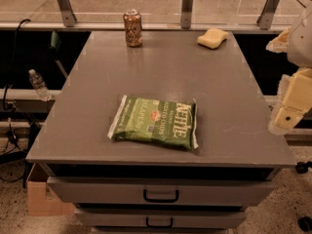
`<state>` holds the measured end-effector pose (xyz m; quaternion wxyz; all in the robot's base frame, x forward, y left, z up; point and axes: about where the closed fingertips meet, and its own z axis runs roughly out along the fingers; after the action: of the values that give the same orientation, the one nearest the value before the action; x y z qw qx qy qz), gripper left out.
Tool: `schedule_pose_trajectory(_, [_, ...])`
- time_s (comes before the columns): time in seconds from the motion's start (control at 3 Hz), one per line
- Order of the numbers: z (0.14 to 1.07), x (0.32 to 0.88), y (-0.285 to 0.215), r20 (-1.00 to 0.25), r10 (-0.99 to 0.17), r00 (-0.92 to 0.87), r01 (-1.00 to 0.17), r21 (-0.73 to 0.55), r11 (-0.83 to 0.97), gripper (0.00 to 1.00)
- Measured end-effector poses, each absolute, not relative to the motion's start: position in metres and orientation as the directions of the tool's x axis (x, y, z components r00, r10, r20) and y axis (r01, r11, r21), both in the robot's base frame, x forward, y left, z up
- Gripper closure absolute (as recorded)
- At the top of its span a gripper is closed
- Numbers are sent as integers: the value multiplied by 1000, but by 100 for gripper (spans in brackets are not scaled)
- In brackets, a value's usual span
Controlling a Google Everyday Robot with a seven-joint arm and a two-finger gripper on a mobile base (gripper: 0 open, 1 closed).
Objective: Knock orange can over
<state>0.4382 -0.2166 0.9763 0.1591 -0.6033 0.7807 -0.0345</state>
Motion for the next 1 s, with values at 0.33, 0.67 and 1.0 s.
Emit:
schedule_pose_trajectory(0.33, [977, 439, -216, -208, -953, -221, -930, -248, 270, 0])
schedule_pose_trajectory(0.67, [962, 462, -207, -264, -939, -220, -928, -240, 285, 0])
schedule_pose_trajectory(1.0, [943, 502, -184, -377, -900, -218, -922, -224, 317, 0])
